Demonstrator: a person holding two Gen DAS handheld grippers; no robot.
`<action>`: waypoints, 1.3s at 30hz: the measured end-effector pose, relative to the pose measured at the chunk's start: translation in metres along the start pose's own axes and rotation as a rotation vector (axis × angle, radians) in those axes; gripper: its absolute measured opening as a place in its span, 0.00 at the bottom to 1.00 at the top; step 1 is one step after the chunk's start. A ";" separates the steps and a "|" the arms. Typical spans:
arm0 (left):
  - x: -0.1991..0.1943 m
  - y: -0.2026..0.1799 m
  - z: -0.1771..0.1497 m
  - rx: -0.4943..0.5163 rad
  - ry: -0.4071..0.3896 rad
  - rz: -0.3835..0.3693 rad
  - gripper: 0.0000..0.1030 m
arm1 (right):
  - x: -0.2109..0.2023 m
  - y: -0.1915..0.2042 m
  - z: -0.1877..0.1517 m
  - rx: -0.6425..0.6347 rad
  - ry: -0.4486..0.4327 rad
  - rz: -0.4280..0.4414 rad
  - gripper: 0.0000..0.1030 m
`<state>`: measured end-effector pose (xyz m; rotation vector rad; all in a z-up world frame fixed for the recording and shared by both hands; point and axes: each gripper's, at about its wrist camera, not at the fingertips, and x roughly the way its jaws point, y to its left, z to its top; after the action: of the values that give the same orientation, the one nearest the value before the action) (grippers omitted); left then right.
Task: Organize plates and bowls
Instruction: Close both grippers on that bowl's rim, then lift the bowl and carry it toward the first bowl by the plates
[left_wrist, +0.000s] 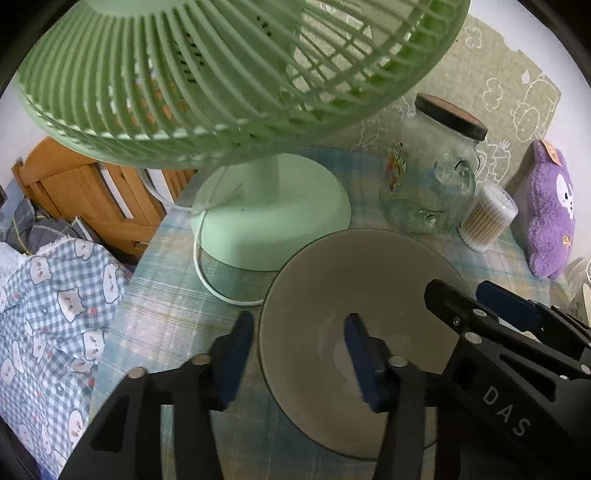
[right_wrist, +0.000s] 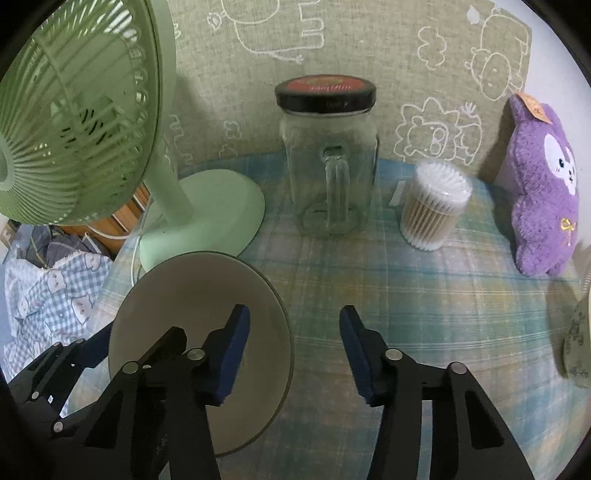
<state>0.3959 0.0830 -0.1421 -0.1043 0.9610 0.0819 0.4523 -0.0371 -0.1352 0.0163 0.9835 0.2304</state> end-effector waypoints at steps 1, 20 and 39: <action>0.002 0.000 0.000 0.000 0.004 -0.002 0.39 | 0.001 0.000 0.000 0.001 0.003 0.005 0.41; 0.009 0.000 0.001 0.006 0.018 0.043 0.24 | 0.012 0.014 0.003 -0.024 0.025 0.000 0.20; -0.036 -0.014 -0.019 0.039 0.016 0.002 0.24 | -0.042 0.009 -0.023 0.009 0.027 -0.048 0.20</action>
<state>0.3617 0.0660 -0.1230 -0.0682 0.9785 0.0640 0.4092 -0.0389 -0.1123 -0.0018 1.0103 0.1823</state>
